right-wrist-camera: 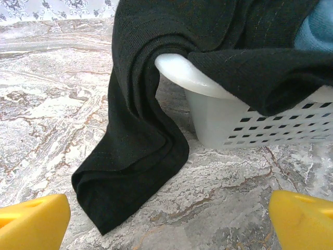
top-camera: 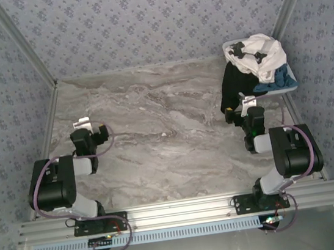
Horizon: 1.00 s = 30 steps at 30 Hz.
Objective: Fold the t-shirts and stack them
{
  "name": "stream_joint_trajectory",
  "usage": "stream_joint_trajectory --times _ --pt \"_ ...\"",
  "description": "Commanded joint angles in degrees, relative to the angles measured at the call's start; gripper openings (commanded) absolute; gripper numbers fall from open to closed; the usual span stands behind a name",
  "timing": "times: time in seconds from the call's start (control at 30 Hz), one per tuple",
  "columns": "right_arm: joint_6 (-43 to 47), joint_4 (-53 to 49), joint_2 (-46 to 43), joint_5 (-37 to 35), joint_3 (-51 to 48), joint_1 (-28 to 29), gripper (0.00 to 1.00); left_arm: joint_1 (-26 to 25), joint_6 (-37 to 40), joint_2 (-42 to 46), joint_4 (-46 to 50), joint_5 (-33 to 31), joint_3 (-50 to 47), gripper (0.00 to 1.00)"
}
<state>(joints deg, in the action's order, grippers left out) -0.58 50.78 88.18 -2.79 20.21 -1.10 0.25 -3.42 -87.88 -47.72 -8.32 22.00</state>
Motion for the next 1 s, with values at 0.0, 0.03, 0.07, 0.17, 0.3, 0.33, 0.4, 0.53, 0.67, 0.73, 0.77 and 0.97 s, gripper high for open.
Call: stream_joint_trajectory --times 0.0,0.03,0.07,0.17,0.3,0.33,0.4,0.53,0.67,0.73,0.77,0.97 --pt "-0.37 0.12 0.1 -0.91 0.8 -0.21 1.0 0.01 0.96 0.03 0.09 0.74 1.13 0.98" --pt "-0.3 0.11 0.06 -0.9 0.8 -0.21 1.0 0.01 0.96 0.04 0.13 0.67 1.12 0.98" --pt "-0.32 0.19 0.1 -0.91 0.8 -0.21 1.0 0.01 0.92 0.07 0.09 0.73 1.12 0.98" --pt "-0.34 0.19 0.1 -0.9 0.8 -0.21 1.0 -0.03 0.95 0.06 0.08 0.71 1.13 0.98" --pt "-0.3 0.15 0.13 -0.9 0.88 -0.19 1.0 0.01 0.91 0.07 0.09 0.74 1.07 0.98" --pt "-0.3 0.19 0.1 -0.9 0.82 -0.21 1.0 -0.02 0.91 0.07 0.09 0.73 1.12 0.98" --pt "-0.3 0.19 0.15 -0.91 0.8 -0.19 1.0 0.0 0.91 0.06 0.09 0.7 1.12 0.98" --pt "-0.3 0.19 0.14 -0.97 0.82 -0.21 1.0 0.01 0.9 0.07 0.09 0.72 1.12 0.98" --pt "-0.3 0.29 0.02 -0.82 0.7 -0.18 1.0 0.01 0.95 0.07 -0.03 0.72 1.07 0.98" --pt "0.14 2.93 -2.42 -4.88 -1.51 0.24 1.0 -0.26 0.94 2.11 0.38 -0.34 0.46 0.98" --pt "0.63 1.52 -6.23 -9.1 -2.48 1.42 1.0 -1.44 1.39 5.22 4.63 -3.81 1.3 0.98" --pt "-10.75 -44.89 -31.42 -22.12 20.47 9.74 1.0 -10.51 -2.49 21.99 20.78 -20.06 10.83 0.98"
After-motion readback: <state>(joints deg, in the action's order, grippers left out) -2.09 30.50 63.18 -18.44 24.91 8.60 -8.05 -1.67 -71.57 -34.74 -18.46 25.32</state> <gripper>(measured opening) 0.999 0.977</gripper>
